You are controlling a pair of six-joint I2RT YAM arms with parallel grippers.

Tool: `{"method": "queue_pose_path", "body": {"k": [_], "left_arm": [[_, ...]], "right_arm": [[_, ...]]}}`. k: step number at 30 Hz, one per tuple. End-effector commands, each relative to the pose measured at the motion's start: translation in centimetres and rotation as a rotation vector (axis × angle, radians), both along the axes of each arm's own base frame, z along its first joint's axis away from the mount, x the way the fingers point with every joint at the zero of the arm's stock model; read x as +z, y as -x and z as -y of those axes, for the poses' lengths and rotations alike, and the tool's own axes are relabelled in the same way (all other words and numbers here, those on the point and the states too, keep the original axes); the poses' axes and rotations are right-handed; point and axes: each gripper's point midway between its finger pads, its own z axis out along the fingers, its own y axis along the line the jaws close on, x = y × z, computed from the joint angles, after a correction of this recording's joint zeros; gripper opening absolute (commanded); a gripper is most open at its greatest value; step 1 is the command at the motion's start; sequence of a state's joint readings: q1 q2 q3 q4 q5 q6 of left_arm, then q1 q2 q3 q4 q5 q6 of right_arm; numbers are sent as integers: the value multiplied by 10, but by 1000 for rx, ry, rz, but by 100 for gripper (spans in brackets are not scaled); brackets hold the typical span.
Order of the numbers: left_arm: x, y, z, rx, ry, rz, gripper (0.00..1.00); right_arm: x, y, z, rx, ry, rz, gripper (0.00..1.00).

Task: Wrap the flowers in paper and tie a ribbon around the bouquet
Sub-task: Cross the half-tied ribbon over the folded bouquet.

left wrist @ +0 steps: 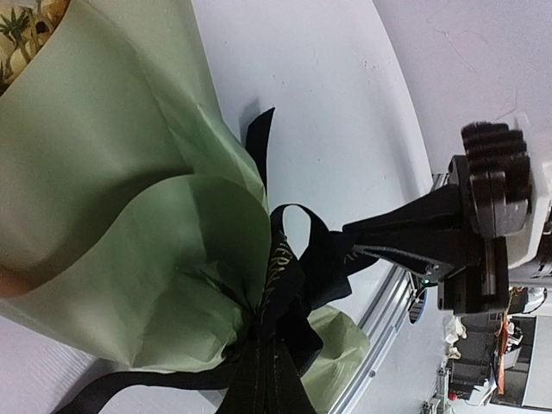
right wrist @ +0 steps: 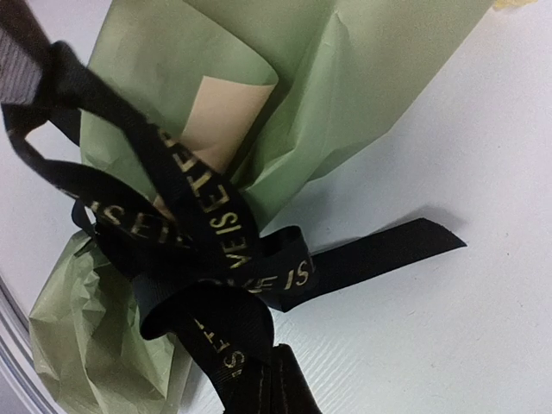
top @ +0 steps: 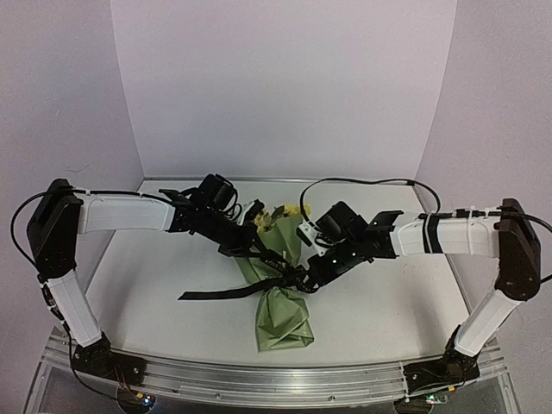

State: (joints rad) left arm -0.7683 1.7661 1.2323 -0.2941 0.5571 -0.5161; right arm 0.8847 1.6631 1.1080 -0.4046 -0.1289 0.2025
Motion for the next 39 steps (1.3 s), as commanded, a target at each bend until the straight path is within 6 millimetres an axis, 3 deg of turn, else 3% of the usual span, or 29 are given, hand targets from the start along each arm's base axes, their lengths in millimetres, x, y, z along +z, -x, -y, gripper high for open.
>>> {"method": "queue_pose_path", "body": {"k": [1, 13, 17, 31, 39], "left_arm": [[21, 7, -6, -11, 69, 51, 0], [-11, 32, -32, 16, 41, 4, 0], [-22, 35, -40, 45, 14, -7, 0], [-50, 17, -83, 215, -85, -35, 0], [-55, 2, -101, 279, -99, -49, 0]], "right_arm": [[12, -5, 8, -82, -4, 55, 0], [-4, -5, 38, -246, 86, 53, 0], [-11, 1, 39, -253, 109, 45, 0], [-36, 7, 43, -335, 127, -15, 0], [-49, 14, 19, -355, 51, -100, 0]]}}
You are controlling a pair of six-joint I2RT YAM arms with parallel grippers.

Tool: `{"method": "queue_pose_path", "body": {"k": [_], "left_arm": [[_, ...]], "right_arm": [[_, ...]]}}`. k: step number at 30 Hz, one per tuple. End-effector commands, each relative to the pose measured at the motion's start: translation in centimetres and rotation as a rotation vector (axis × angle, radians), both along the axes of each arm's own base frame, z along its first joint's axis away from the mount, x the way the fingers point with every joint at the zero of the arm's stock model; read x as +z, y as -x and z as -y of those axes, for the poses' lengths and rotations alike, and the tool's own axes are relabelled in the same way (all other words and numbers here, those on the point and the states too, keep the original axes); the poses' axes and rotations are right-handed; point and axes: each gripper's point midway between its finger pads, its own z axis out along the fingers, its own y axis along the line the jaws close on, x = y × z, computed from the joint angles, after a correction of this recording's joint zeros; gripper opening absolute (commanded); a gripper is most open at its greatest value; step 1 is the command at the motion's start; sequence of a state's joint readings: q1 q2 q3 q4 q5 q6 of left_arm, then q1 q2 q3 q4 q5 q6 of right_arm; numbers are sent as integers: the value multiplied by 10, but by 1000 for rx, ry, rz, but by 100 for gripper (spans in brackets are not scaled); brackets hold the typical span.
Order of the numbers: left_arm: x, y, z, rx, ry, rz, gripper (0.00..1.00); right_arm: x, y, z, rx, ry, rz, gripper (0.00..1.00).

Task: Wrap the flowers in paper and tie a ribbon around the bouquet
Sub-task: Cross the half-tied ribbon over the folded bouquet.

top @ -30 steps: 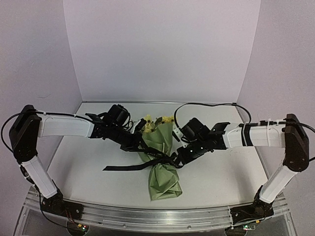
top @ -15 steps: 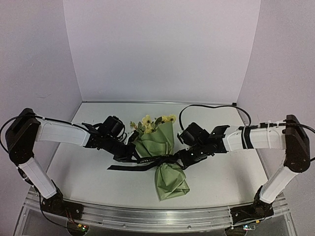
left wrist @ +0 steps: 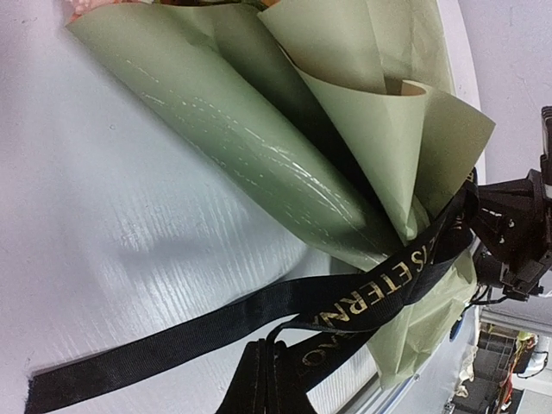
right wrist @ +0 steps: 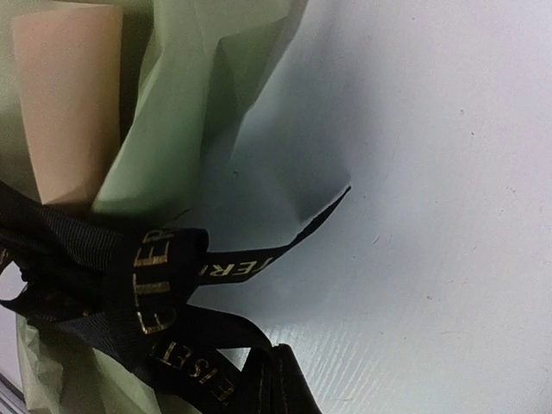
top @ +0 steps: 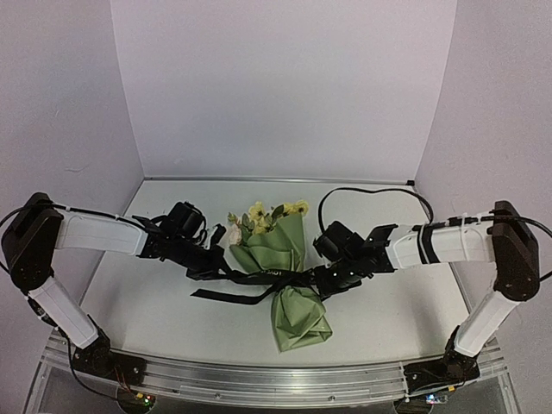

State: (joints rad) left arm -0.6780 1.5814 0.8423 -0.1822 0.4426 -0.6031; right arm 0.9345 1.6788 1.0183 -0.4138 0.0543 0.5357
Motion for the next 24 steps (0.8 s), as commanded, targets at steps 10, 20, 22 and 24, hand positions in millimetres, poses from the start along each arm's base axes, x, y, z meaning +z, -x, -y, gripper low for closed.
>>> {"method": "queue_pose_path", "body": {"k": [10, 20, 22, 24], "left_arm": [[3, -34, -46, 147, 0, 15, 0], [-2, -43, -63, 195, -3, -5, 0], [2, -44, -60, 175, 28, 3, 0], [12, -43, -51, 138, 84, 14, 0]], "right_arm": [[3, 0, -78, -10, -151, -59, 0], [-21, -2, -14, -149, -27, -20, 0], [-27, -1, -11, -167, -31, -24, 0], [-28, -1, -16, -171, -54, -31, 0]]}}
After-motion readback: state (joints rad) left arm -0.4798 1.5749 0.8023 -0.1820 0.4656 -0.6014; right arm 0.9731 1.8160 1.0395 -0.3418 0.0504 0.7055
